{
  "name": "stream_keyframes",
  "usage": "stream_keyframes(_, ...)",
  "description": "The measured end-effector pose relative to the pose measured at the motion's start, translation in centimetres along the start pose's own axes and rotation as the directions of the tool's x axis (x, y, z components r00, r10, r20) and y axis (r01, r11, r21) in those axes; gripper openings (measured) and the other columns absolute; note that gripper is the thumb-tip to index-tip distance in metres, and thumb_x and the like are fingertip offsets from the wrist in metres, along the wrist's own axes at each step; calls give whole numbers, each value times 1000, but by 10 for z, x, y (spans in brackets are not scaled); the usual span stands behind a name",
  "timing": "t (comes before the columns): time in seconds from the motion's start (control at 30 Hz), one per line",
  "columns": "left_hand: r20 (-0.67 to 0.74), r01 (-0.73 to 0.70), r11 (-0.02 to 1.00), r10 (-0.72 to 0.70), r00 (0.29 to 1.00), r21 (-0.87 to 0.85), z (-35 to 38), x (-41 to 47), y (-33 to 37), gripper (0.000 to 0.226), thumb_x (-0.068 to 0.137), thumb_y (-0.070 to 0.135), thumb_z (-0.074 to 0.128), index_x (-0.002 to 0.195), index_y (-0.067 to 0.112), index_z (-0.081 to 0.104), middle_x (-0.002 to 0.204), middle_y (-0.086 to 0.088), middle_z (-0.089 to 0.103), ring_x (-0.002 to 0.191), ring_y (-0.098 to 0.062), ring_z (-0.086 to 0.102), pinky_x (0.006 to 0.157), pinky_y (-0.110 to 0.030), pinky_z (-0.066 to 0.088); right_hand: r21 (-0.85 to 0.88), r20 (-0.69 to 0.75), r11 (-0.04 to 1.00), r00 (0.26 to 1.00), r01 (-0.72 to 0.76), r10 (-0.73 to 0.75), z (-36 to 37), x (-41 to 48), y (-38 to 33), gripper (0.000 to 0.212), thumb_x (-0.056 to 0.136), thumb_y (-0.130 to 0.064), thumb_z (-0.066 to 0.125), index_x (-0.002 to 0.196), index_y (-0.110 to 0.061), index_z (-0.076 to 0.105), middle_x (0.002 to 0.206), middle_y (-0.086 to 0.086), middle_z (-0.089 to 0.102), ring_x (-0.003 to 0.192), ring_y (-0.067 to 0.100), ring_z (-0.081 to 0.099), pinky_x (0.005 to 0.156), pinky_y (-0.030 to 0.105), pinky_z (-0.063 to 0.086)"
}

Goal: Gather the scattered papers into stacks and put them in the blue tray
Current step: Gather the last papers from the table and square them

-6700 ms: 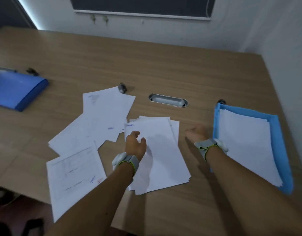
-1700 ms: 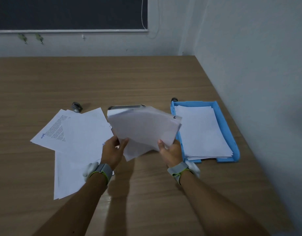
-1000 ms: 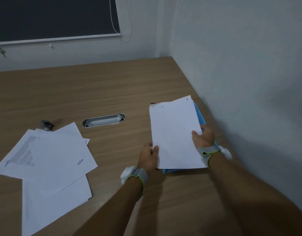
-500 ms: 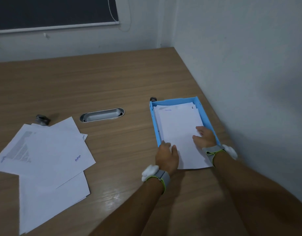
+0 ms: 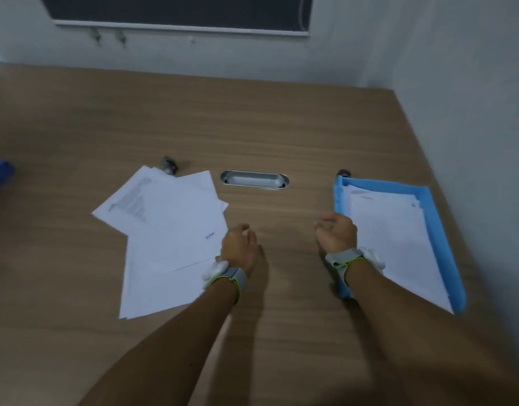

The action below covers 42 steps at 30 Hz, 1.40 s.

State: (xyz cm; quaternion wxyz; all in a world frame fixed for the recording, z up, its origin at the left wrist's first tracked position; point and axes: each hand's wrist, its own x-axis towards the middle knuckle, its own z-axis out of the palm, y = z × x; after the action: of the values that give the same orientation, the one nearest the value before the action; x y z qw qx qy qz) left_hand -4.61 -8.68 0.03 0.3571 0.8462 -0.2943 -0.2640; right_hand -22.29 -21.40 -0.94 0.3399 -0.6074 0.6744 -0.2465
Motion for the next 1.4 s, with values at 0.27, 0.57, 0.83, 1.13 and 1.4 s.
stream_keyframes(0.27, -334, 360, 932, -324, 885, 48, -150, 42, -120, 44, 97, 29, 57, 135, 5, 57, 140, -25, 52, 129, -43, 51, 109, -46, 43, -216, 234, 963, 966, 159, -107, 112, -23, -81, 31, 75, -36, 70, 100, -18, 68, 107, 8, 70, 97, 31, 65, 84, 39, 56)
stream_keyframes(0.57, -225, 575, 804, -538, 812, 151, -183, 64, -168, 84, 75, 68, 71, 129, 7, 54, 135, -21, 46, 123, -43, 51, 102, -53, 48, -419, 476, 850, 874, 320, -94, 227, -37, -154, 68, 66, -71, 67, 97, -11, 59, 124, 16, 52, 117, 36, 48, 99, 42, 42)
stream_keyframes(0.83, -190, 569, 820, -570, 800, -64, -170, 108, -161, 73, 84, 55, 71, 133, 4, 54, 138, -20, 54, 132, -39, 49, 110, -47, 43, -437, 677, 678, 712, 591, -185, 264, -39, -184, 79, 58, -38, 80, 127, -22, 45, 130, 9, 37, 123, 37, 38, 96, 41, 43)
stream_keyframes(1.13, -95, 618, 751, -649, 755, -232, -169, 113, -161, 63, 81, 36, 81, 126, -5, 64, 129, -20, 67, 117, -39, 65, 100, -49, 54, -380, 702, 833, 712, 403, -24, 242, -30, -178, 63, 62, -51, 81, 108, -11, 64, 113, 8, 68, 103, 29, 65, 88, 39, 55)
stream_keyframes(1.4, -230, 601, 784, -563, 794, 156, -153, 87, -144, 85, 76, 43, 81, 138, -1, 44, 143, -21, 47, 132, -42, 49, 107, -49, 46, -289, 540, 947, 840, 138, 42, 225, -56, -143, 42, 72, -44, 74, 76, -3, 69, 86, 10, 73, 71, 27, 67, 67, 37, 57)
